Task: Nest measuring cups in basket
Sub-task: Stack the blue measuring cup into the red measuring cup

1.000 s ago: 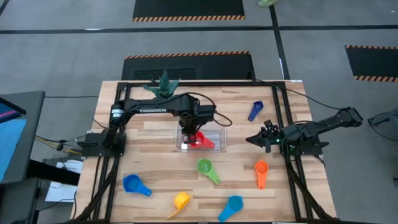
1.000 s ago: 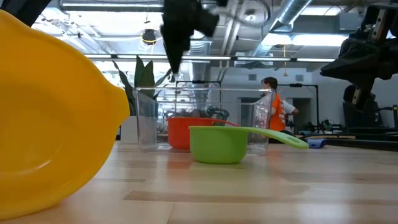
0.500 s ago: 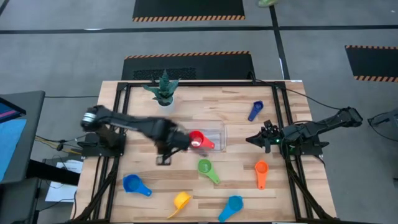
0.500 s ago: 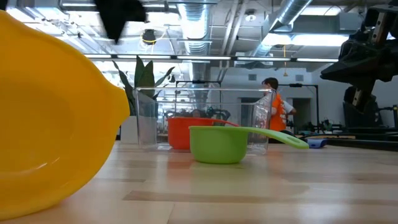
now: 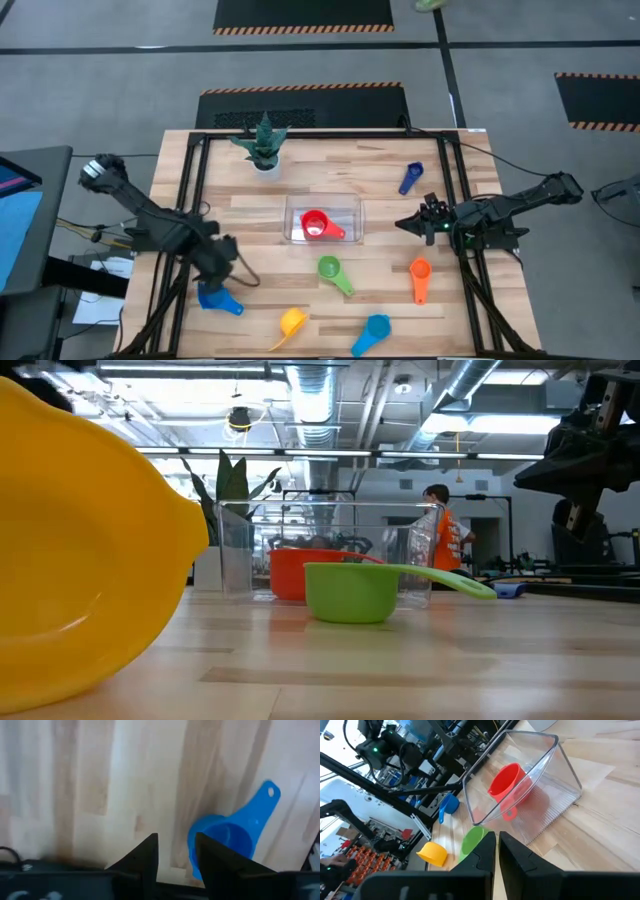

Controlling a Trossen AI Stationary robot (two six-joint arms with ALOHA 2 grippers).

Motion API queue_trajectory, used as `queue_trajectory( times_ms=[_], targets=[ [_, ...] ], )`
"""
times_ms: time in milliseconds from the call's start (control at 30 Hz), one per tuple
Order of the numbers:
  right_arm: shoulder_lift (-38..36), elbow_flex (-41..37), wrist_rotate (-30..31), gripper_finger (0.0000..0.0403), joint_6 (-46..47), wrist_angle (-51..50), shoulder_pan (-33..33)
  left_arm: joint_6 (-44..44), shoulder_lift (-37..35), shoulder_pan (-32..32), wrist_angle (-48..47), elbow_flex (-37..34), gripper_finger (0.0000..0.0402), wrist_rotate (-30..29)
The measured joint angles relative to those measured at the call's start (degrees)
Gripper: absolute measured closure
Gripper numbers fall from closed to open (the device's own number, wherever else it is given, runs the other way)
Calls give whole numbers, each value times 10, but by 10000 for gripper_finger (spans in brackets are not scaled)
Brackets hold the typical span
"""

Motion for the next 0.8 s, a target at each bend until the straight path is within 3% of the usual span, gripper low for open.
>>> queue_trajectory(
  times_ms=[200,333,600,800],
  targets=[
    [0,0,0,356,0,-3,0,-47,-28,-81,89,-90,285,-5],
    [0,0,0,356,0,-4,0,-94,-28,-100,135,-130,285,-11],
    [0,0,-1,356,1,-6,0,-123,-18,-115,155,-139,285,-12],
    [0,0,-3,356,1,-6,2,-108,38,-138,177,-139,285,-12]
  ],
)
